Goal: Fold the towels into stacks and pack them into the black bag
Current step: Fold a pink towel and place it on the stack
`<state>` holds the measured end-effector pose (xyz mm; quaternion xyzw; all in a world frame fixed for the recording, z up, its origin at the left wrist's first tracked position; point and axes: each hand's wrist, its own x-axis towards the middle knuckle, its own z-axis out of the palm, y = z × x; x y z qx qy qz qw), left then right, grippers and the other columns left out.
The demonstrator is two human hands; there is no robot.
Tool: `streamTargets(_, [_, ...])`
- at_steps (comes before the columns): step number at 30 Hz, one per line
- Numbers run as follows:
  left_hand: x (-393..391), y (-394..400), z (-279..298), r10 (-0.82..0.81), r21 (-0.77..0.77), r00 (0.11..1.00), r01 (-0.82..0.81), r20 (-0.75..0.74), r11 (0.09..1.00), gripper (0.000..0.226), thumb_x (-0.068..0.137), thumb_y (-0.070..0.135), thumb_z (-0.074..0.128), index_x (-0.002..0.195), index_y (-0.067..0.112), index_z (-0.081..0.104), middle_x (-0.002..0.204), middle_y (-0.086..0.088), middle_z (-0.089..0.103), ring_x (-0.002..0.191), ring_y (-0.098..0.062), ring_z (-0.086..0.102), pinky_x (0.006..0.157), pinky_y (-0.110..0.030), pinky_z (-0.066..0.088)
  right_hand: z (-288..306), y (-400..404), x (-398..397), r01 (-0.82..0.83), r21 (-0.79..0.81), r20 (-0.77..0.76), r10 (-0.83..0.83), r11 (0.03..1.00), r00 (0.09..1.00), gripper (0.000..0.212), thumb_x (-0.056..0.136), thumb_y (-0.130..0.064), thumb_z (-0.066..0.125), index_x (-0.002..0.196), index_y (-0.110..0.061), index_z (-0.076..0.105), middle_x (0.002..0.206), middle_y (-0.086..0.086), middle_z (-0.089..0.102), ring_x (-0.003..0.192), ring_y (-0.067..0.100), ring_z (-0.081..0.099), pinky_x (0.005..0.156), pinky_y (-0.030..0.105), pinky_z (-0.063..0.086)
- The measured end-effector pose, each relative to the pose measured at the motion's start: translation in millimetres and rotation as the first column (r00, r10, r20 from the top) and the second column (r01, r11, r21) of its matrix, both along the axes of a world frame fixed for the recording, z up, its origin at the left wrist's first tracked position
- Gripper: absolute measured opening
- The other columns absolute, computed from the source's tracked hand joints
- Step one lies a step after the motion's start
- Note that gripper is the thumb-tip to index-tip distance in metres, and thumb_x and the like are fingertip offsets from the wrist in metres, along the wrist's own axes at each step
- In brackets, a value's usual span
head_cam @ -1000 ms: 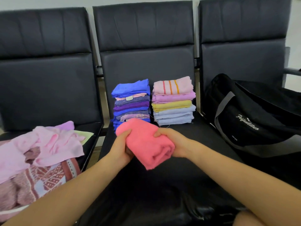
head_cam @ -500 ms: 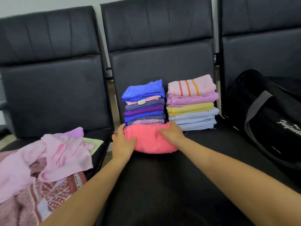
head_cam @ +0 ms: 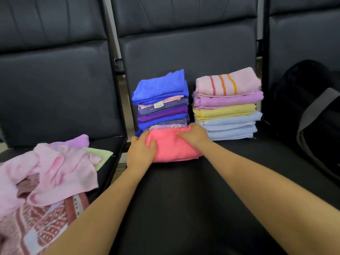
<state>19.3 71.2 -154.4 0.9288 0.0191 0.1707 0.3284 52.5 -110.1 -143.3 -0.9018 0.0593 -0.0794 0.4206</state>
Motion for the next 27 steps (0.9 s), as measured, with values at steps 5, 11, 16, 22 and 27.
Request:
streamTargets(5, [-13, 7, 4, -0.045, -0.023, 0.997, 0.044, -0.056, 0.999, 0.037, 0.091, 0.023, 0.049, 0.128, 0.018, 0.053, 0.121, -0.013, 0.057, 0.113, -0.030, 0.048, 0.087, -0.032, 0.036, 6, 0, -17, -0.011, -0.006, -0.031, 0.011, 1.000, 0.999, 0.049, 0.086, -0.036, 0.066, 0.119, -0.004, 0.052, 0.123, 0.016, 0.058, 0.114, 0.030, 0.055, 0.081, 0.028, 0.038])
streamTargets(11, [-41, 8, 8, 0.057, 0.097, 0.989, -0.044, -0.135, 0.994, 0.046, 0.090, 0.035, 0.050, 0.135, 0.024, 0.044, 0.126, -0.012, 0.046, 0.112, -0.032, 0.052, 0.086, -0.037, 0.040, 4, -2, -49, 0.004, -0.033, 0.009, -0.003, 0.999, 1.000, 0.058, 0.087, -0.034, 0.064, 0.134, -0.006, 0.042, 0.132, 0.014, 0.052, 0.121, 0.028, 0.051, 0.089, 0.029, 0.039])
streamTargets(16, [-52, 2, 10, 0.069, 0.082, 0.990, -0.059, -0.121, 0.995, 0.061, 0.089, 0.043, 0.054, 0.143, 0.021, 0.035, 0.134, -0.015, 0.040, 0.122, -0.033, 0.045, 0.096, -0.042, 0.041, -4, -6, -65, 0.026, -0.033, 0.066, -0.024, 0.999, 0.998, 0.069, 0.085, -0.037, 0.066, 0.142, -0.011, 0.037, 0.135, 0.013, 0.045, 0.123, 0.027, 0.048, 0.097, 0.031, 0.039])
streamTargets(22, [-60, 2, 11, 0.054, 0.082, 0.994, -0.047, -0.090, 0.995, 0.063, 0.089, 0.044, 0.056, 0.143, 0.017, 0.036, 0.136, -0.015, 0.039, 0.124, -0.032, 0.043, 0.098, -0.043, 0.040, -11, -13, -77, 0.001, -0.147, 0.055, 0.007, 0.989, 0.998, 0.070, 0.085, -0.043, 0.064, 0.143, -0.015, 0.036, 0.138, 0.013, 0.041, 0.129, 0.029, 0.040, 0.101, 0.038, 0.040])
streamTargets(27, [-70, 14, 22, 0.075, -0.016, 0.997, -0.076, -0.009, 0.997, 0.058, 0.089, 0.042, 0.055, 0.140, 0.018, 0.042, 0.137, -0.013, 0.041, 0.125, -0.030, 0.045, 0.099, -0.045, 0.043, 1, -10, -95, 0.045, -0.198, 0.198, -0.005, 0.979, 0.980, 0.055, 0.086, -0.038, 0.062, 0.134, -0.015, 0.047, 0.130, 0.009, 0.048, 0.125, 0.027, 0.041, 0.100, 0.037, 0.039])
